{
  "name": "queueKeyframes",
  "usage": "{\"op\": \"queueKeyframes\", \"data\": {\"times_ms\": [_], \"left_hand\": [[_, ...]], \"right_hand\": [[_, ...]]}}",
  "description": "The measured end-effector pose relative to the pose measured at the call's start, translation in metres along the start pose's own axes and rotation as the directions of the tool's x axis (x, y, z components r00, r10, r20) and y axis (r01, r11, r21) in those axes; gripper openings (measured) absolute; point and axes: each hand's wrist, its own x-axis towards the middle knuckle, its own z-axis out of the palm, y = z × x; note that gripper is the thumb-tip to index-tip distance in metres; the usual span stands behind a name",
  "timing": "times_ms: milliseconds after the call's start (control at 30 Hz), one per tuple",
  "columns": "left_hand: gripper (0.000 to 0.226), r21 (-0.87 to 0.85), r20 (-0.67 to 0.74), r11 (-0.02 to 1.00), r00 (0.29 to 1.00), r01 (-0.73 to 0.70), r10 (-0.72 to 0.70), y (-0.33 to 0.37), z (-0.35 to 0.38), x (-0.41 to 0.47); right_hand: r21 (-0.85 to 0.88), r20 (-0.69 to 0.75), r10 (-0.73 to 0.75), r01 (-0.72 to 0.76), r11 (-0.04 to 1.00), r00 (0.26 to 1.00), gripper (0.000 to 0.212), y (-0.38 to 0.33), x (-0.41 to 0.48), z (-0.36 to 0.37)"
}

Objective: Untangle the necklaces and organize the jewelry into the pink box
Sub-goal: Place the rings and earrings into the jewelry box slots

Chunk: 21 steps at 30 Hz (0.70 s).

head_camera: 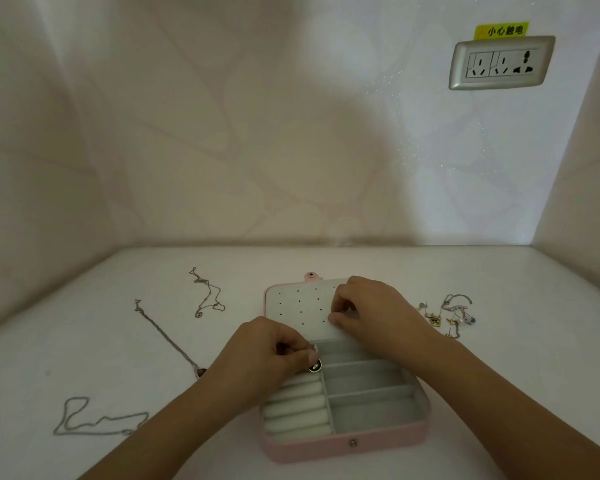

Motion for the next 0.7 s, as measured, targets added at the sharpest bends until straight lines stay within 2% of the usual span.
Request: {"op": "queueKeyframes", "data": {"times_ms": [300,700], "left_hand": [[0.020,0.188,-0.076,0.982,0.996,-0.028,0.043,-0.0043,0.0049,-0.0001],[0.015,0.221,-0.092,0.974,0.993,-0.051,0.073,-0.0098,0.0068,0.0005]], "right_hand": [[-0.001,0.015,-0.007,0.007,1.000,1.000,0.013,0.0003,0.0001,0.0000],[0.004,0.013,-0.011,0.011,1.000,1.000,0.013,0.0011,0.0001,0.0004]]}}
